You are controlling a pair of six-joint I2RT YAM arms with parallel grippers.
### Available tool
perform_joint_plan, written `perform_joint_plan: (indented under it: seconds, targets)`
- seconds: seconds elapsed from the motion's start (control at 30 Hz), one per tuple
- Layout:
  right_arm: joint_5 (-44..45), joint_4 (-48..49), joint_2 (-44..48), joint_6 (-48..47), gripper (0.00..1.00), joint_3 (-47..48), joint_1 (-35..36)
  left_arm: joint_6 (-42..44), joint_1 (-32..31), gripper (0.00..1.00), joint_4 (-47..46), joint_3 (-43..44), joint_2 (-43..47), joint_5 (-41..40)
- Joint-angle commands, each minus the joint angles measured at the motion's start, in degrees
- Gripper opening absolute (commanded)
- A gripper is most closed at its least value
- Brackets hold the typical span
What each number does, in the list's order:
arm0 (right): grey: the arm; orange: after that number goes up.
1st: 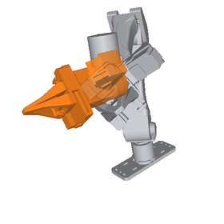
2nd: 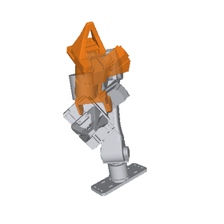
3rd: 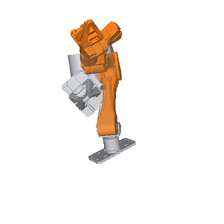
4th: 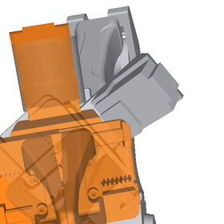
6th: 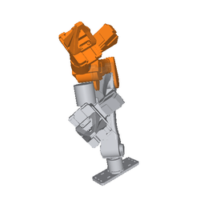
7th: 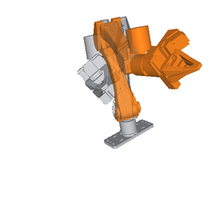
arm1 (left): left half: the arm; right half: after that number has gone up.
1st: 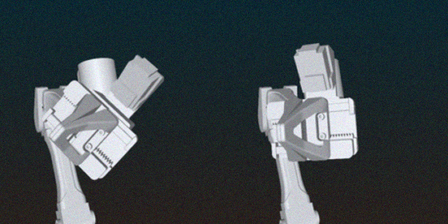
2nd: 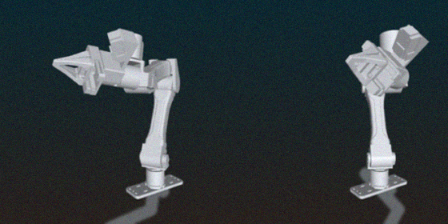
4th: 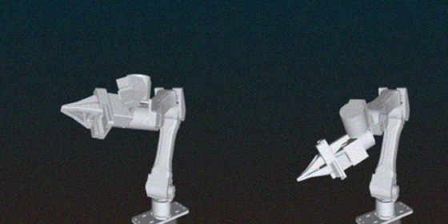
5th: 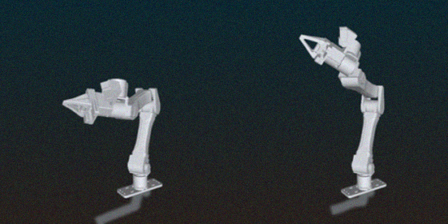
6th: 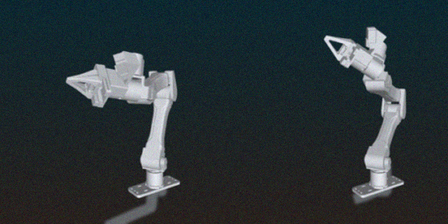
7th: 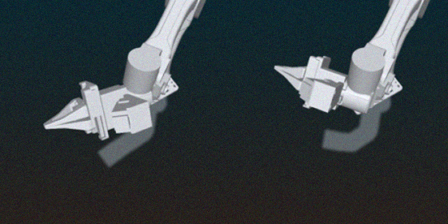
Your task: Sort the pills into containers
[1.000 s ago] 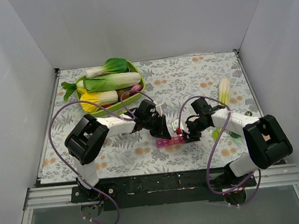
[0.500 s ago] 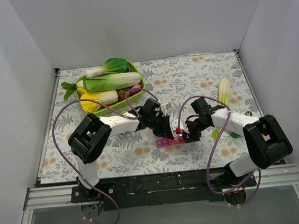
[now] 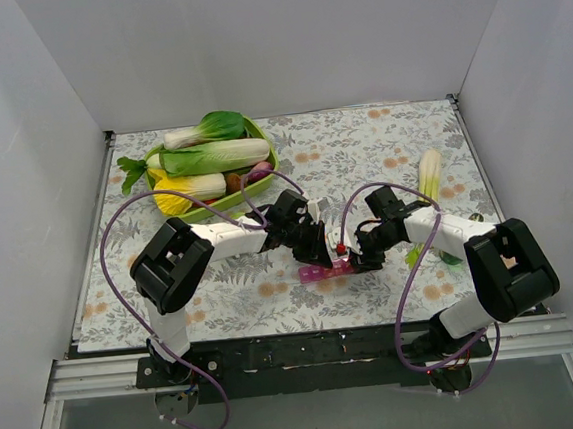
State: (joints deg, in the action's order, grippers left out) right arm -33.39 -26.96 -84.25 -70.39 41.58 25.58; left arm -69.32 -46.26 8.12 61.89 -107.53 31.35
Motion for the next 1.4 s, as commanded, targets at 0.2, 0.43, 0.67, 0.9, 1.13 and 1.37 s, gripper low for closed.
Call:
perform_joint_plan:
  seconds: [0.2, 0.43, 0.67, 0.9, 1.13, 1.37]
  targets:
    - [2.5, -0.1, -2.2, 1.9, 0.40, 0.5, 0.3, 2.6, -0.7, 0.04, 6.2, -3.2, -0.1, -5.0]
    - [2.1, -0.5, -2.6, 3.2, 0.40, 1.3, 0.3, 3.3, 1.2, 0.05, 6.3, -3.4, -0.7, -4.5]
    - [1.9, -1.5, -3.9, 4.4, 0.40, 2.7, 0.3, 3.7, 3.4, 0.07, 4.3, -5.3, -0.5, -2.4]
    - [1.7, -1.8, -4.1, 4.3, 0.40, 2.9, 0.3, 3.1, 3.6, 0.13, 3.5, -2.7, 2.3, -0.5]
    - [1.7, -1.9, -4.0, 4.4, 0.40, 2.8, 0.3, 2.4, 3.8, 0.14, 3.5, -1.8, 4.5, 2.0]
    - [1.6, -1.9, -4.3, 4.5, 0.40, 3.0, 0.3, 2.3, 3.8, 0.14, 3.6, -2.6, 5.1, 3.9]
